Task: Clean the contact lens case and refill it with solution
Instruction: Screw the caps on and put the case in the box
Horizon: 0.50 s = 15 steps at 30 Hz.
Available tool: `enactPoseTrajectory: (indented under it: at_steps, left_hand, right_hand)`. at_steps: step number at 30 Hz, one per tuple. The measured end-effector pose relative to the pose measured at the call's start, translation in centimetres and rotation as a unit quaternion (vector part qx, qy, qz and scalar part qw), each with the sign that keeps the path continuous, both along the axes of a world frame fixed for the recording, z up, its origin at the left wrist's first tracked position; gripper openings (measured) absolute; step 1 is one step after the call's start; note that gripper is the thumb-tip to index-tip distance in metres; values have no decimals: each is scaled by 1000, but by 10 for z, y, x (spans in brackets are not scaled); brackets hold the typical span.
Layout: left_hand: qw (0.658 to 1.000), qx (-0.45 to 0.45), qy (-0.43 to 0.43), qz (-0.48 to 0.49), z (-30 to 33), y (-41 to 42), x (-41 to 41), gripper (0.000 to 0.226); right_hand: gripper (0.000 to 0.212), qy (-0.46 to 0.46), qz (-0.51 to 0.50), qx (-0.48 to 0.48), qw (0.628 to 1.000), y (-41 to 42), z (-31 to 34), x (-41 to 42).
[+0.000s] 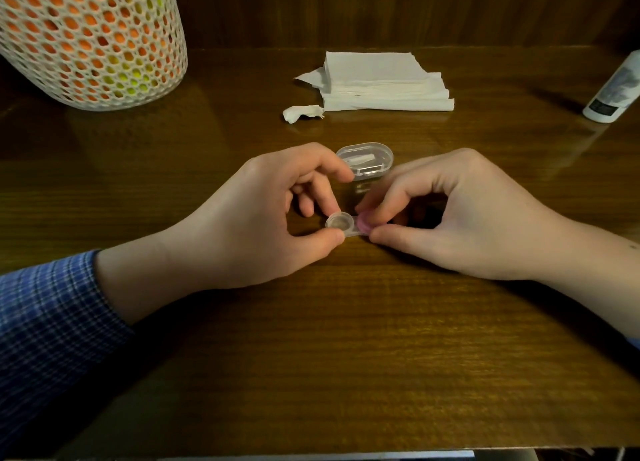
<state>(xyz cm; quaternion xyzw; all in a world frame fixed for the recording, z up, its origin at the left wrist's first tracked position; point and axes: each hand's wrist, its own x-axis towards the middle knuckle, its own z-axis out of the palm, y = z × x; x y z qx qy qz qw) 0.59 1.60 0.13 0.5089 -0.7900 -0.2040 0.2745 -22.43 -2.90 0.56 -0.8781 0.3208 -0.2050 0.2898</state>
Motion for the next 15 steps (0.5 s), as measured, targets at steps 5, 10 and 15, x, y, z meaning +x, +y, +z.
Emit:
enactPoseTrajectory:
  at_steps: [5,10,15]
  left_hand:
    - [1000,-4,-2,-5,-1,-1,-1,52]
    - [1000,-9,-2,-9,-1,-1,-1,52]
    - [1000,-11,2,-15,-2,-1,0,52]
  right_hand:
    - [8,-19,-33,-11,999,5,-2,7]
    - [10,-11,-23,-21,999,4,-1,8]
    - [7,4,4,17,1000,-1,5,1]
